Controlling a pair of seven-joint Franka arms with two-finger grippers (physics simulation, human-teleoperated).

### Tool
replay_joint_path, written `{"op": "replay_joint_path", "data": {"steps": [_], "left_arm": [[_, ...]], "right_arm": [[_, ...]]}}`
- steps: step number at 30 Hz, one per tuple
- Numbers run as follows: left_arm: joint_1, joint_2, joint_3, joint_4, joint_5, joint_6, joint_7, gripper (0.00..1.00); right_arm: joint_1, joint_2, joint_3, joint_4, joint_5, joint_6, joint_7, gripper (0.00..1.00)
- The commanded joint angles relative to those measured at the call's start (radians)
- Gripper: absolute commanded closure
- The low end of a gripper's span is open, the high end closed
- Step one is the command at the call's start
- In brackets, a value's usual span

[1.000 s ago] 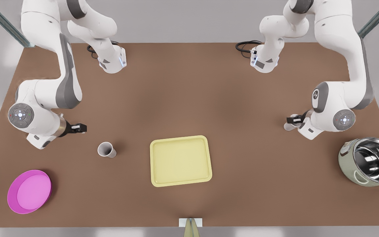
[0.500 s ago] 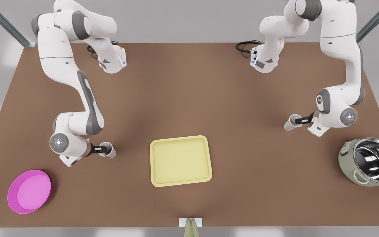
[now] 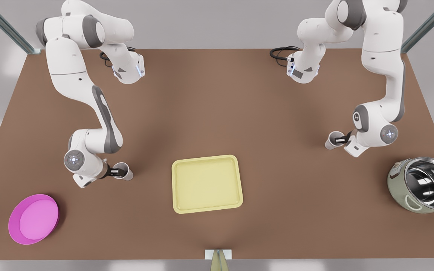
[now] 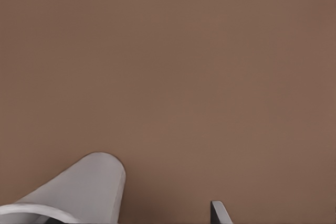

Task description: Use both arms to respectively pick up the white IKEA cups from the middle-left and middle-right positions, then place the white IKEA cups onto the middle-middle tray, ensuring that the cups remain upright and do not tip over

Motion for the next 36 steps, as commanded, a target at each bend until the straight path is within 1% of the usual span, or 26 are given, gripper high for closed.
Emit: {"op": "replay_joint_path", "data": {"steps": [1,2,3,4,6,7,8,9,10,11,12,14,15,16,17,20,22,24,26,29,31,34,36], "left_arm": [[-0.013,0.002,-0.002,0.004,-0.053,-0.003,0.074,0.70],[-0.015,0.002,-0.007,0.009,-0.055,-0.017,0.074,0.79],[-0.015,-0.003,-0.010,0.018,-0.055,-0.022,0.077,0.79],[-0.024,-0.006,-0.010,0.026,-0.055,-0.023,0.079,0.79],[-0.031,-0.009,-0.010,0.078,-0.055,-0.112,0.074,0.79],[-0.044,-0.027,-0.025,0.084,-0.056,-0.112,0.056,0.79],[-0.053,-0.034,-0.072,0.115,-0.056,-0.114,-0.039,0.79],[-0.059,0.008,-0.176,0.197,-0.056,-0.114,-0.212,0.79],[-0.079,0.061,-0.227,0.302,-0.055,-0.115,-0.384,0.79],[-0.093,0.141,-0.286,0.431,-0.050,-0.115,-0.530,0.79],[-0.117,0.207,-0.306,0.536,-0.044,-0.115,-0.605,0.79],[-0.183,0.327,-0.309,0.739,-0.047,-0.115,-0.717,0.79],[-0.238,0.368,-0.315,0.797,-0.046,-0.115,-0.786,0.79],[-0.271,0.410,-0.321,0.886,-0.049,-0.115,-0.877,0.79],[-0.294,0.431,-0.323,0.943,-0.052,-0.115,-0.956,0.79],[-0.369,0.499,-0.330,1.057,-0.050,-0.114,-1.102,0.79],[-0.395,0.539,-0.339,1.101,-0.046,-0.109,-1.111,0.79],[-0.404,0.548,-0.350,1.106,-0.049,-0.108,-1.111,0.78],[-0.432,0.586,-0.358,1.109,-0.046,-0.108,-1.116,0.78],[-0.439,0.631,-0.356,1.121,-0.044,-0.068,-1.115,0.78],[-0.439,0.654,-0.356,1.121,-0.044,-0.035,-1.115,0.78],[-0.439,0.671,-0.356,1.124,-0.044,-0.034,-1.115,0.77],[-0.439,0.677,-0.355,1.123,-0.043,-0.034,-1.115,0.65]], "right_arm": [[0.002,0.001,-0.001,0.001,0.000,0.030,0.029,0.26],[0.000,0.001,-0.001,0.006,0.001,0.030,0.016,0.46],[0.002,0.001,-0.001,0.009,0.001,0.029,0.016,0.52],[0.005,0.001,-0.001,0.009,0.003,0.029,0.018,0.52],[0.018,0.001,-0.001,0.007,0.007,0.026,0.021,0.61],[0.028,0.001,-0.003,0.009,0.007,0.024,0.023,0.65],[0.029,0.001,-0.003,0.010,0.007,0.023,0.026,0.68],[0.031,0.001,-0.003,0.013,0.006,0.021,0.024,0.71],[0.035,0.000,-0.003,0.019,0.006,0.014,0.023,0.77],[0.035,-0.002,-0.001,0.026,0.004,0.010,0.019,0.79],[0.035,-0.003,0.000,0.033,0.003,0.007,0.016,0.79],[0.046,-0.005,0.002,0.064,0.003,-0.020,0.018,0.79],[0.051,-0.006,0.007,0.073,0.003,-0.020,0.018,0.79],[0.063,-0.011,0.025,0.099,0.013,-0.031,0.024,0.79],[0.084,-0.019,0.028,0.105,0.039,-0.034,0.027,0.79],[0.184,-0.015,0.022,0.133,0.194,-0.023,0.032,0.79],[0.216,-0.011,0.017,0.133,0.242,-0.003,0.033,0.79],[0.238,-0.008,0.017,0.133,0.309,0.020,0.033,0.79],[0.262,-0.008,0.017,0.133,0.357,0.037,0.038,0.79],[0.287,0.006,0.017,0.133,0.385,0.081,0.055,0.79],[0.331,0.011,0.017,0.133,0.417,0.098,0.116,0.79],[0.370,0.029,0.017,0.133,0.446,0.136,0.121,0.79],[0.374,0.055,0.017,0.164,0.446,0.150,0.121,0.79]]}}
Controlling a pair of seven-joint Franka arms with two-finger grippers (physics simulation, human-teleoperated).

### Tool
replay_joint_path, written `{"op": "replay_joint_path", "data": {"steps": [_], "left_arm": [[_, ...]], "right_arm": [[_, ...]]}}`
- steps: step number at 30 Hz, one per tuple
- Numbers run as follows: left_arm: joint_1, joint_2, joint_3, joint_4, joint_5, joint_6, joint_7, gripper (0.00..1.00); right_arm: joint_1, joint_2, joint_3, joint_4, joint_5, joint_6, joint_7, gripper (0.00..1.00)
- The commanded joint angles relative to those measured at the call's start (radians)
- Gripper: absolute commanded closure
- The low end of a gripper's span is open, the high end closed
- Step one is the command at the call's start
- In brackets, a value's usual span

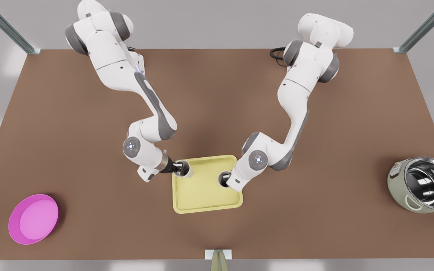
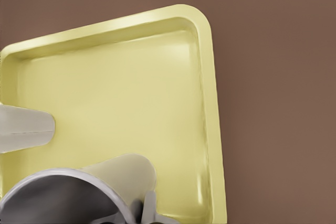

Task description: Use both arms to respectively pick up the white IKEA cups from the middle-left and middle-right positions, then place the white IKEA cups onto the middle-middle tray, ensuring that the cups remain upright and do not tip over

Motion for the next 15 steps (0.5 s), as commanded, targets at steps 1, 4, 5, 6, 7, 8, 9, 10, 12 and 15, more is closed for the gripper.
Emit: {"op": "replay_joint_path", "data": {"steps": [1,4,5,6,7,8,9,10,12,15], "left_arm": [[0.000,0.005,0.001,0.001,0.001,0.020,-0.289,0.62],[0.000,0.011,0.001,0.001,0.001,0.029,-0.289,0.46],[0.000,0.012,0.002,0.001,0.001,0.031,-0.289,0.21],[0.000,0.012,0.002,0.003,0.001,0.032,-0.289,0.00],[0.002,0.009,0.002,0.001,0.000,0.026,-0.291,0.00],[0.003,0.003,0.002,0.001,0.000,0.018,-0.294,0.00],[0.005,0.002,0.002,0.001,0.000,-0.017,-0.294,0.00],[0.006,-0.002,0.001,0.003,0.000,-0.040,-0.292,0.00],[0.015,-0.026,-0.001,0.001,-0.003,-0.055,-0.292,0.00],[0.028,-0.048,-0.001,0.001,-0.002,-0.101,-0.291,0.00]], "right_arm": [[0.004,0.015,0.000,0.021,0.014,0.049,0.082,0.79],[0.013,0.062,0.000,0.054,0.012,0.070,0.081,0.79],[0.013,0.078,0.000,0.066,0.011,0.073,0.079,0.79],[0.013,0.081,0.000,0.068,0.011,0.076,0.079,0.79],[0.022,0.088,-0.002,0.069,0.011,0.078,0.081,0.79],[0.028,0.095,-0.005,0.069,0.011,0.081,0.079,0.79],[0.030,0.101,-0.008,0.074,0.011,0.082,0.079,0.79],[0.031,0.105,-0.008,0.077,0.009,0.084,0.079,0.79],[0.031,0.108,-0.008,0.078,0.008,0.087,0.077,0.79],[0.036,0.110,-0.009,0.075,0.005,0.096,0.077,0.00]]}}
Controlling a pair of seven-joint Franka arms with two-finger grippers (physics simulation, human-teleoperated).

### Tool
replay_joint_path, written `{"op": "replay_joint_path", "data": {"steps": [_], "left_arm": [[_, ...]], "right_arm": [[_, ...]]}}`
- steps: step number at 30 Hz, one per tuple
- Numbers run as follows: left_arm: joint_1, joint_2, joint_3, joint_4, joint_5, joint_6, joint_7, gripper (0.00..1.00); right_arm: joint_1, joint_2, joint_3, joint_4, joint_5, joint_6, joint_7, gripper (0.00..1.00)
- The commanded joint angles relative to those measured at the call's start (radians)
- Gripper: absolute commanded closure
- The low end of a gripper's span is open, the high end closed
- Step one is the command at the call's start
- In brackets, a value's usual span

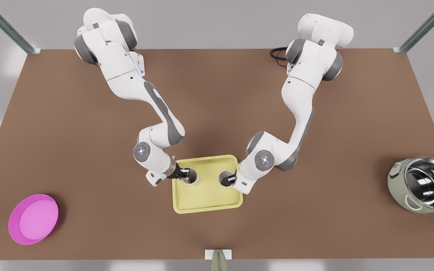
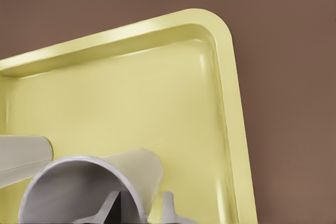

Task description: Use both arms to respectively pick up the white IKEA cups from the middle-left and middle-right positions, then place the white IKEA cups onto the middle-middle tray, ensuring that the cups remain upright and do not tip over

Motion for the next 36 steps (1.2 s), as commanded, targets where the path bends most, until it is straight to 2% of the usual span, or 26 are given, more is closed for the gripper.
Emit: {"op": "replay_joint_path", "data": {"steps": [1,2,3,4,5,6,7,8,9,10,11,12,16,17,19,22,24,25,26,36], "left_arm": [[0.007,-0.033,0.001,0.001,0.006,-0.104,-0.143,0.00],[0.015,-0.067,0.001,0.001,0.006,-0.167,-0.143,0.00],[0.031,-0.153,0.009,0.001,0.009,-0.331,-0.137,0.00],[0.100,-0.240,0.006,0.001,0.029,-0.483,-0.082,0.00],[0.179,-0.326,0.007,0.001,0.043,-0.661,0.137,0.00],[0.214,-0.375,0.010,0.001,0.177,-0.778,0.250,0.00],[0.261,-0.395,0.005,-0.001,0.257,-0.813,0.348,0.00],[0.311,-0.400,-0.001,0.001,0.276,-0.883,0.533,0.00],[0.353,-0.576,0.007,-0.196,0.285,-0.764,0.734,0.00],[0.338,-0.751,0.006,-0.456,0.271,-0.617,0.738,0.00],[0.340,-0.731,0.004,-0.432,0.190,-0.644,0.739,0.00],[0.338,-0.704,0.004,-0.409,0.196,-0.655,0.738,0.00],[0.337,-0.702,0.002,-0.390,0.187,-0.675,0.741,0.00],[0.337,-0.700,0.002,-0.392,0.185,-0.677,0.741,0.00],[0.361,-0.688,0.004,-0.395,0.187,-0.683,0.747,0.00],[0.369,-0.687,0.004,-0.395,0.185,-0.710,0.748,0.00],[0.369,-0.687,0.004,-0.395,0.162,-0.710,0.748,0.00],[0.369,-0.687,0.004,-0.395,0.161,-0.713,0.748,0.00],[0.369,-0.687,0.004,-0.396,0.161,-0.718,0.748,0.00],[0.366,-0.687,0.002,-0.395,0.162,-0.746,0.756,0.00]], "right_arm": [[0.001,-0.001,0.000,0.000,-0.003,0.017,0.040,0.00],[0.001,0.000,0.000,0.000,-0.005,0.019,0.040,0.00],[0.001,0.000,0.000,0.000,-0.005,0.020,0.040,0.00],[0.001,0.000,0.000,0.000,-0.005,0.022,0.040,0.00],[0.001,0.000,0.000,0.000,-0.005,0.022,0.039,0.00],[0.001,0.000,0.000,0.000,-0.005,0.022,0.039,0.00],[0.001,0.000,0.000,0.000,-0.005,0.022,0.039,0.00],[0.001,0.000,0.000,0.000,-0.005,0.022,0.039,0.00],[-0.001,-0.007,-0.002,0.000,-0.007,0.020,0.030,0.00],[-0.002,-0.037,-0.019,-0.008,-0.011,0.004,0.026,0.00],[-0.004,-0.067,-0.036,-0.009,-0.013,-0.039,0.026,0.00],[-0.005,-0.122,-0.079,-0.008,-0.020,-0.151,0.028,0.00],[-0.094,-0.282,-0.108,0.017,-0.203,-0.504,0.010,0.00],[-0.105,-0.310,-0.140,0.015,-0.258,-0.571,-0.032,0.00],[-0.137,-0.317,-0.264,0.043,-0.330,-0.697,-0.242,0.00],[-0.186,-0.509,-0.206,0.035,-0.407,-0.788,-0.228,0.00],[-0.195,-0.558,-0.183,0.050,-0.438,-0.867,-0.184,0.00],[-0.215,-0.573,-0.108,0.086,-0.457,-0.946,-0.098,0.00],[-0.217,-0.581,-0.096,0.106,-0.474,-0.983,-0.096,0.00],[-0.248,-0.577,-0.102,0.090,-0.470,-0.987,-0.110,0.00]]}}
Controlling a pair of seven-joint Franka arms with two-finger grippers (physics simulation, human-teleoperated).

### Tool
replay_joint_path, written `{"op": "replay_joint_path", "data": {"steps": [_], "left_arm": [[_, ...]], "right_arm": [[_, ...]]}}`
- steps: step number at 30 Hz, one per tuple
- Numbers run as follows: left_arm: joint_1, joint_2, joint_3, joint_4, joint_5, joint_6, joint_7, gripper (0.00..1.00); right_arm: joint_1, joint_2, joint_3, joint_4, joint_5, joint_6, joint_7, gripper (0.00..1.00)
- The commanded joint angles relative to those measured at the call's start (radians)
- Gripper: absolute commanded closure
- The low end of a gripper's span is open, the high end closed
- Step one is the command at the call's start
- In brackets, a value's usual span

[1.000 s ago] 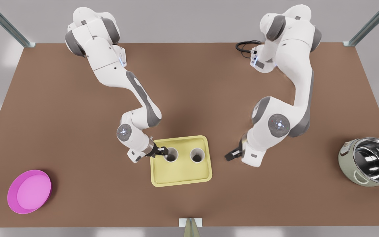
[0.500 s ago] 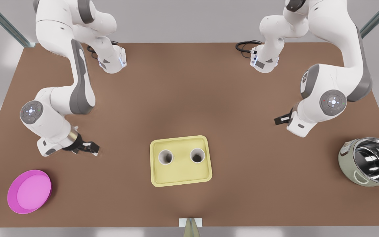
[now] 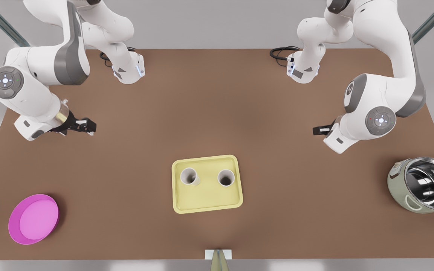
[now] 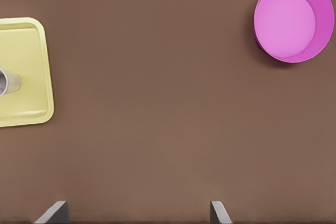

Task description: Use both arms to respectively pick up the white IKEA cups from the middle-left and middle-right positions, then place the white IKEA cups onto the middle-middle tray, ensuring that the cups remain upright and do not tip over

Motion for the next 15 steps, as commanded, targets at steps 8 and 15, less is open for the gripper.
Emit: {"op": "replay_joint_path", "data": {"steps": [8,15], "left_arm": [[-0.002,0.007,0.000,0.002,-0.002,-0.017,0.152,0.00],[-0.006,0.007,-0.003,0.000,-0.002,-0.017,0.152,0.00]], "right_arm": [[0.002,0.003,-0.005,0.010,0.007,-0.048,-0.031,0.00],[0.002,0.005,-0.007,0.010,0.009,-0.048,-0.032,0.00]]}}
